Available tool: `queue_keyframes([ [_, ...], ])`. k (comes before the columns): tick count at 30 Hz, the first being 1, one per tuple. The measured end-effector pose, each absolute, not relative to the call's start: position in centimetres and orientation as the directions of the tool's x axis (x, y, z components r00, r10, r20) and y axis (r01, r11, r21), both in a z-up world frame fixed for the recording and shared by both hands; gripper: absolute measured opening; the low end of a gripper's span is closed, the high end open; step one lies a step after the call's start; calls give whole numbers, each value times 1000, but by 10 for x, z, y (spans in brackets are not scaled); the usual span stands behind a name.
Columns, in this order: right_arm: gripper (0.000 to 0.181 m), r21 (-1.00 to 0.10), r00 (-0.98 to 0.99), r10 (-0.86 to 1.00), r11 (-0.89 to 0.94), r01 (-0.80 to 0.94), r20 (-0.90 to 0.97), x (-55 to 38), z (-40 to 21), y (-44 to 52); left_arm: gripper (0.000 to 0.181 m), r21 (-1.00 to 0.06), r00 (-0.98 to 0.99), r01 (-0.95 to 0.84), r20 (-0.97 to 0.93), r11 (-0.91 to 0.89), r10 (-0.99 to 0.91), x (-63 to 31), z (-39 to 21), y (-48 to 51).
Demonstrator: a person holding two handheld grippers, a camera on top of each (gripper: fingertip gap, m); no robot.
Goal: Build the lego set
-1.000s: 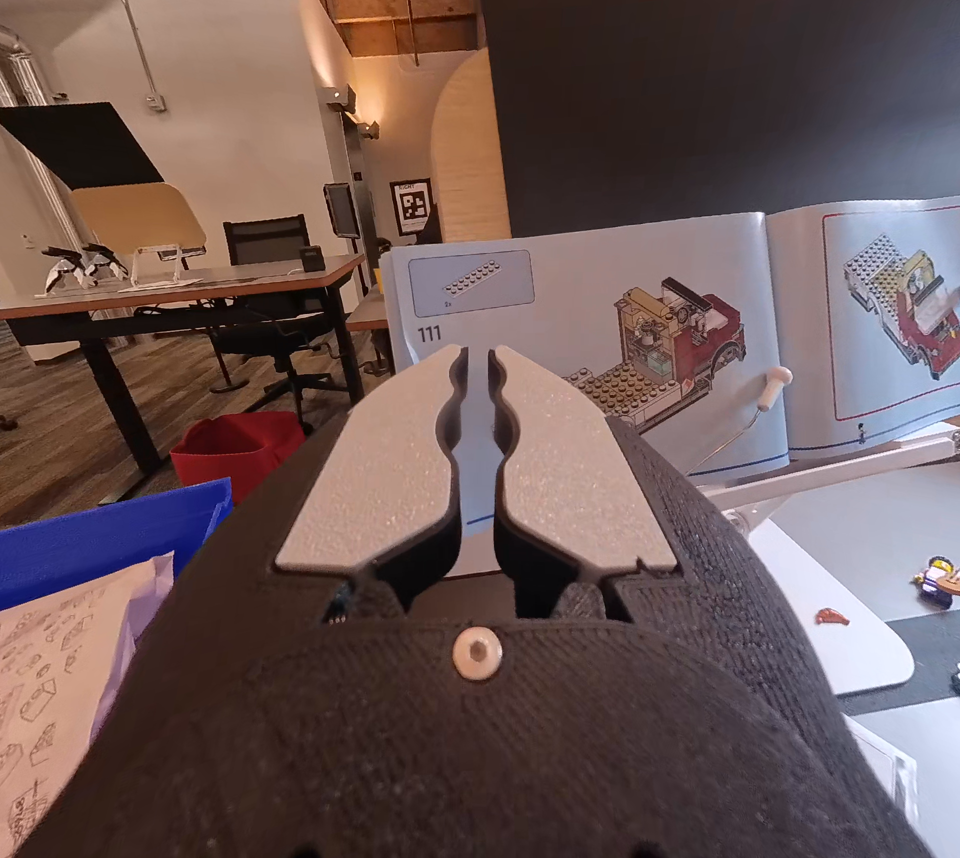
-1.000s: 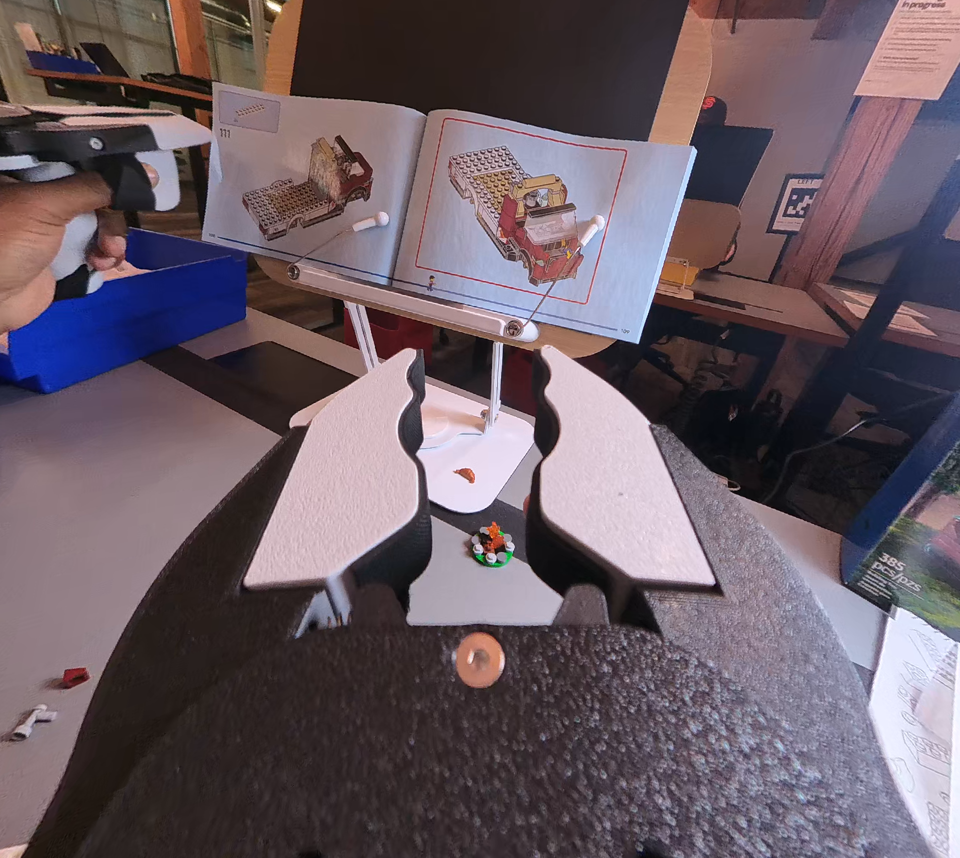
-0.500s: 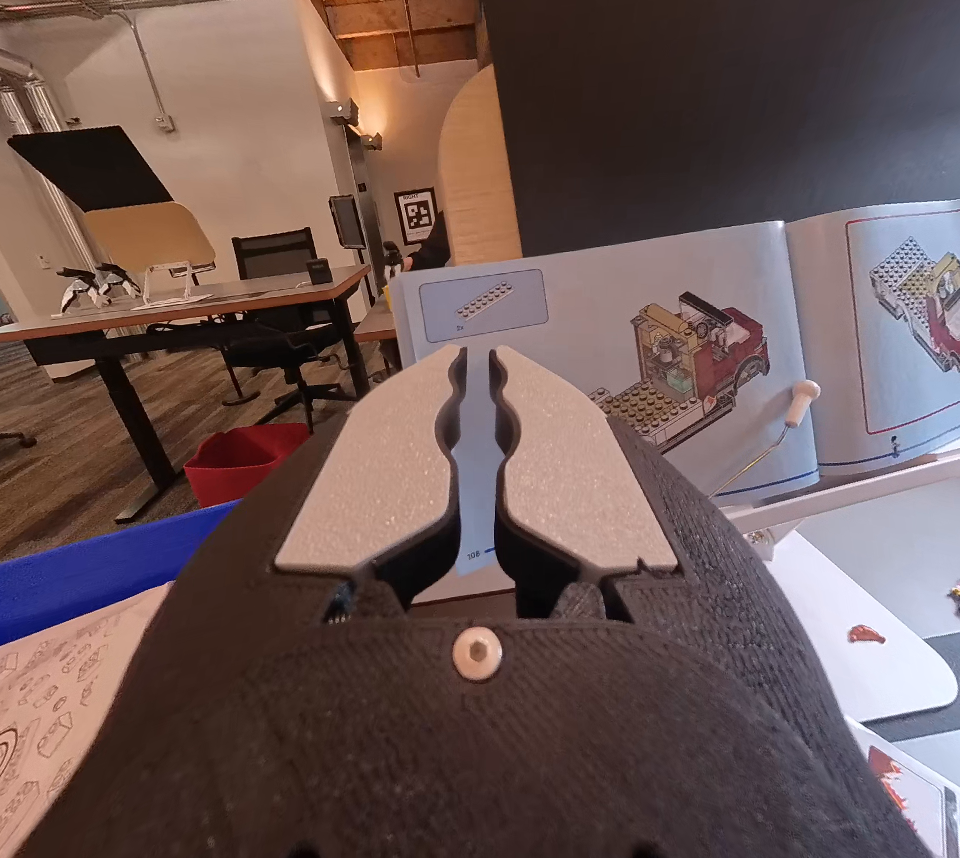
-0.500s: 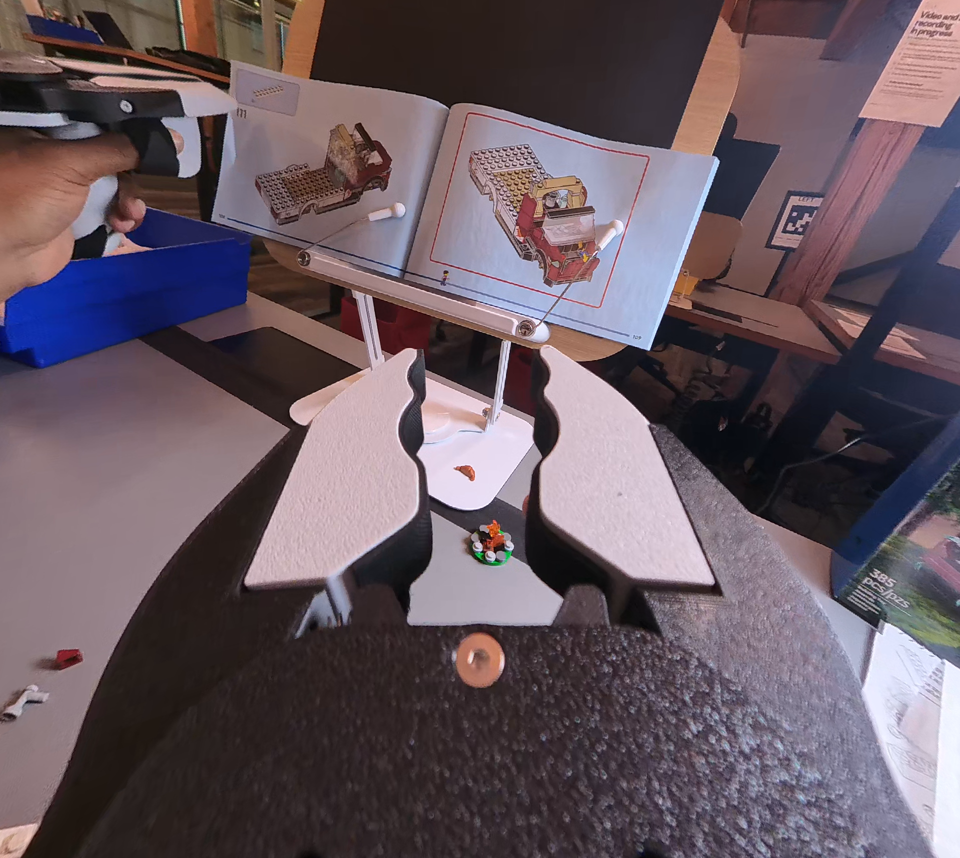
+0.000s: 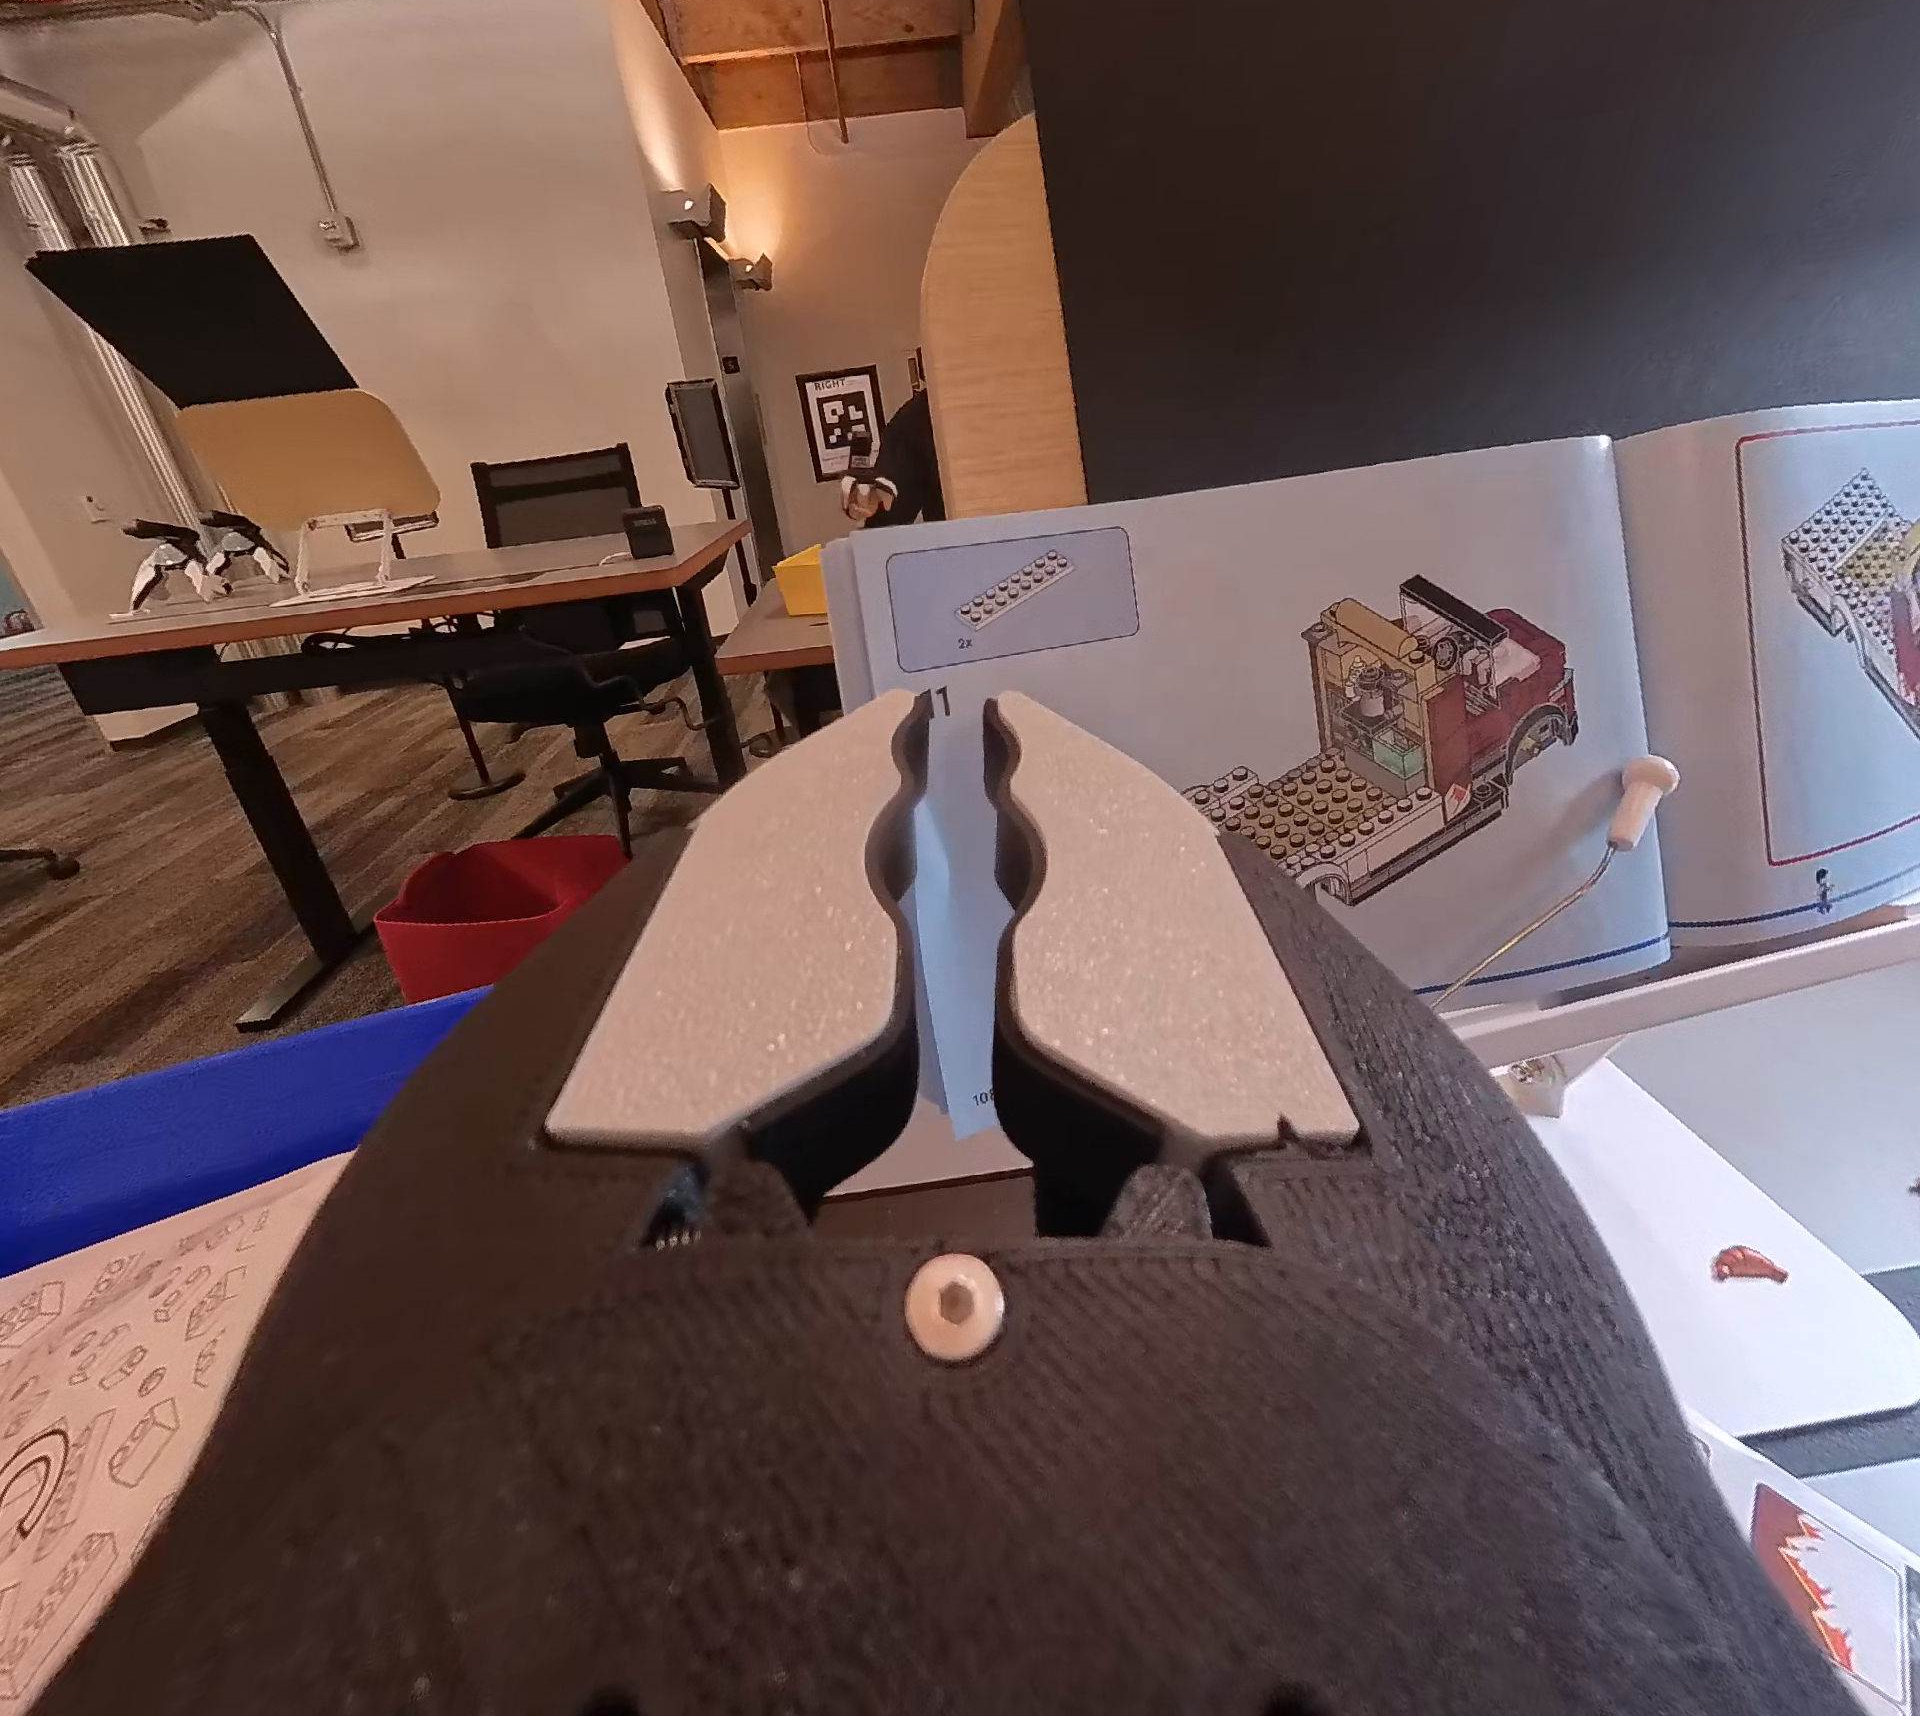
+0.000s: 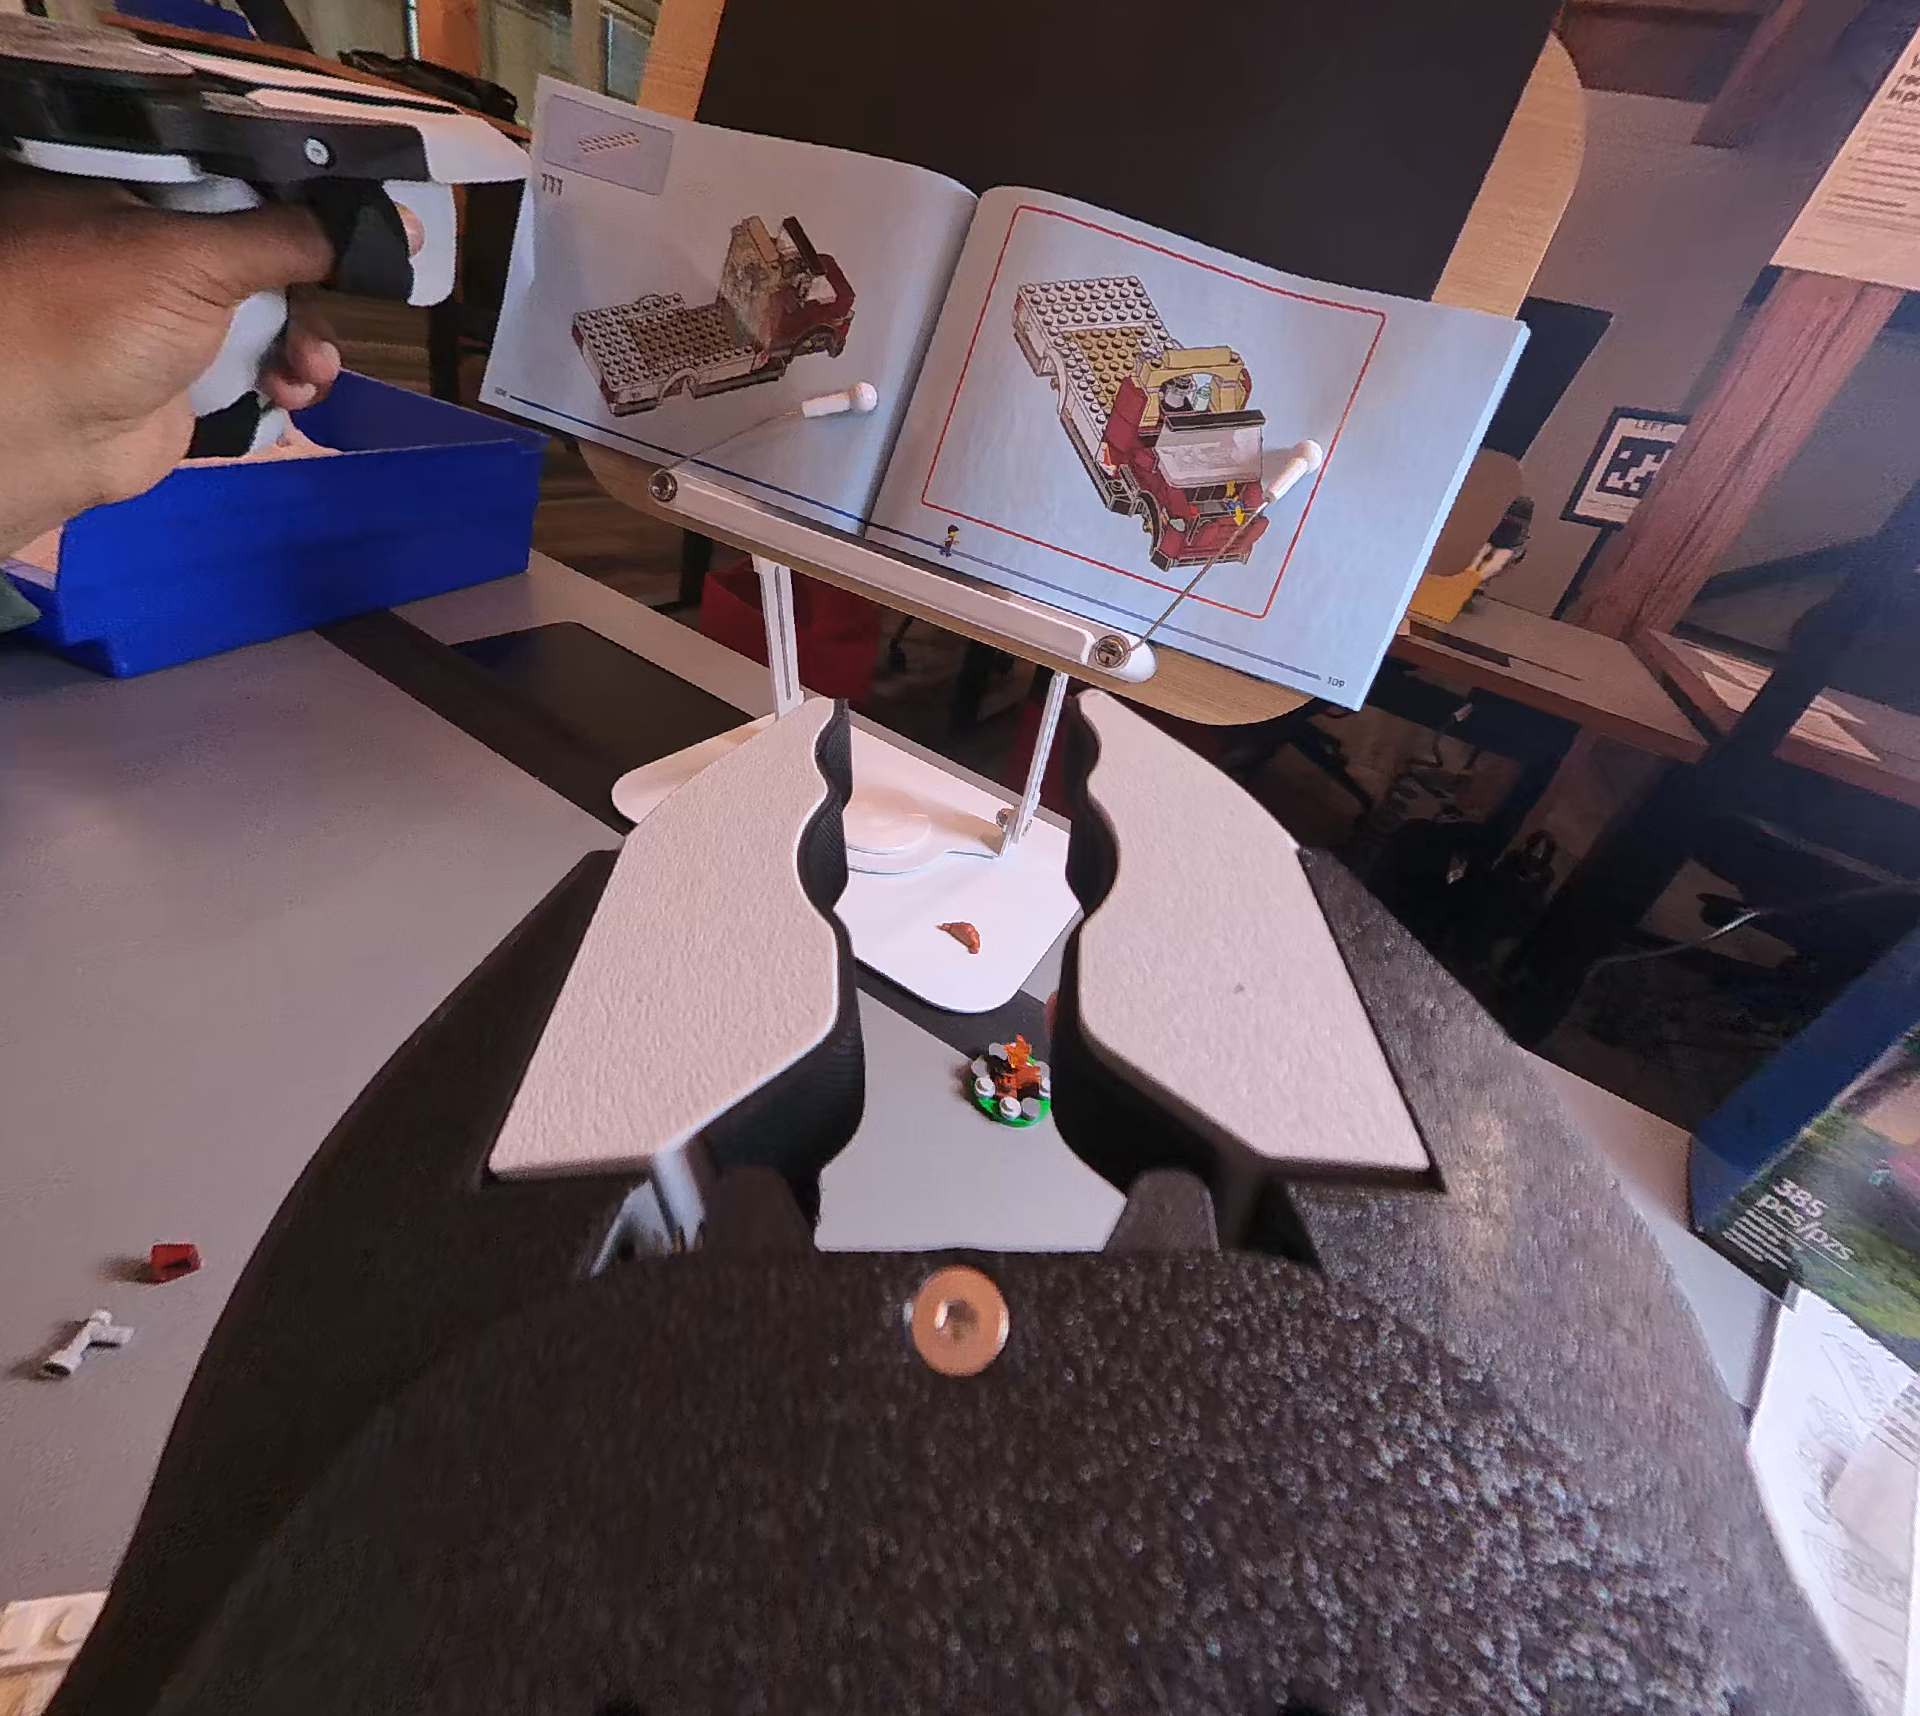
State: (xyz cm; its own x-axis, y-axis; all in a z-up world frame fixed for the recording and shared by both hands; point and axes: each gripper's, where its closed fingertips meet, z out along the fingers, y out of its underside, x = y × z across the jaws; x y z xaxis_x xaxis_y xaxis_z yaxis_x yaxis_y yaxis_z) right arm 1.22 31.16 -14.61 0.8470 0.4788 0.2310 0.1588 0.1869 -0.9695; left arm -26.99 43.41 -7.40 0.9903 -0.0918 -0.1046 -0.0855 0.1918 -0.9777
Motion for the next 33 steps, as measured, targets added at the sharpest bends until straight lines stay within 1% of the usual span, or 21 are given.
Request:
queue_keyframes([
  [10,39,-965,836,487,200,173,251,8,-145,308,11,-978,986,-105,-126,182,-107,-262,-77,434],
  [16,38,-951,840,465,255,175,279,15,-119,297,13,-979,980,-125,-147,160,-136,-247,-86,430],
  [19,38,-959,837,489,246,138,246,19,-111,287,13,-981,977,-147,-165,131,-139,-239,-101,426],
  [21,38,-968,824,522,218,121,220,19,-115,279,13,-982,975,-154,-168,106,-148,-234,-114,423],
  [26,38,-979,796,571,145,143,201,28,-143,248,13,-976,965,-198,-210,91,-154,-220,-136,415],
  [30,38,-988,789,594,84,129,153,43,-167,221,13,-973,964,-210,-223,99,-143,-219,-144,413],
  [33,38,-992,792,597,62,111,126,54,-176,206,13,-975,968,-193,-208,111,-143,-222,-139,413],
])
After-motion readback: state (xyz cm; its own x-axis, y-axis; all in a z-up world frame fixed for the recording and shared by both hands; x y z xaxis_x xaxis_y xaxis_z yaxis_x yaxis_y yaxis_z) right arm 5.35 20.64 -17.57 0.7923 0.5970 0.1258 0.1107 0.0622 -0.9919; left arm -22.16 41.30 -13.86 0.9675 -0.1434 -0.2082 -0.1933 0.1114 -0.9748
